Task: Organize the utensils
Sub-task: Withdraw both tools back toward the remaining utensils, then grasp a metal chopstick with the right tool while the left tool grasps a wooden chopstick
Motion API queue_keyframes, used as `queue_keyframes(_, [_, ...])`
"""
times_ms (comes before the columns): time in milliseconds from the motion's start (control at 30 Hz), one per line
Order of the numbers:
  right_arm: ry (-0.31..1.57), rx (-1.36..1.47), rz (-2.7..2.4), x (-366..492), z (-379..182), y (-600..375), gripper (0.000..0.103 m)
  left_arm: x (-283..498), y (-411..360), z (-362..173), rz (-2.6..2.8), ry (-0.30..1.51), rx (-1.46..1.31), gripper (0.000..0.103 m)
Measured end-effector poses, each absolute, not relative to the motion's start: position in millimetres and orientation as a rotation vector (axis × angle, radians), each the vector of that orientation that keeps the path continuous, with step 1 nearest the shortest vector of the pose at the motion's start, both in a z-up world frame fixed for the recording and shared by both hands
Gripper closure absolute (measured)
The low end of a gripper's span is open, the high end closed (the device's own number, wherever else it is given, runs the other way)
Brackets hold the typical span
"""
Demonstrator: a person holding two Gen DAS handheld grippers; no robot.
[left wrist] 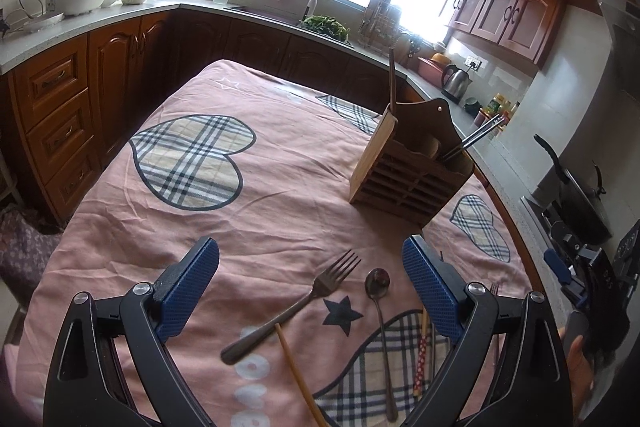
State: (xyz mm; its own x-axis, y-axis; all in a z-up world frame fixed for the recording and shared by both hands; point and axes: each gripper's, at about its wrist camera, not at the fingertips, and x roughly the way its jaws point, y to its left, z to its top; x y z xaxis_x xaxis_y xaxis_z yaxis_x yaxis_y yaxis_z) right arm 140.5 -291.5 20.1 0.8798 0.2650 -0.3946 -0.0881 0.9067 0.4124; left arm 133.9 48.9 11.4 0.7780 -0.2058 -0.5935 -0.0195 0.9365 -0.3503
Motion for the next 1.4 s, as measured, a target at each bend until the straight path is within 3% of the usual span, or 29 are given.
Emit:
queue_keyframes(733, [0.616, 0.344, 0.209, 148, -30, -272, 0.007, 109, 30, -50, -0.151, 0.884, -0.325, 0.011])
queue_keyframes(1000, [0.698, 0.266, 0.227, 180, -43, -246, 0.043, 119, 18, -66, -0.181, 0.958, -0.306, 0.022])
queue_keyframes(1100, [0.740, 0.248, 0.239, 197, -52, -239, 0.052, 124, 16, -71, -0.190, 0.978, -0.302, 0.029])
queue_keyframes(1267, [0.795, 0.217, 0.236, 224, -63, -233, 0.056, 134, 15, -82, -0.199, 1.025, -0.307, 0.038])
queue_keyframes(1400, [0.834, 0.214, 0.247, 231, -71, -233, 0.068, 136, 13, -84, -0.203, 1.021, -0.285, 0.041])
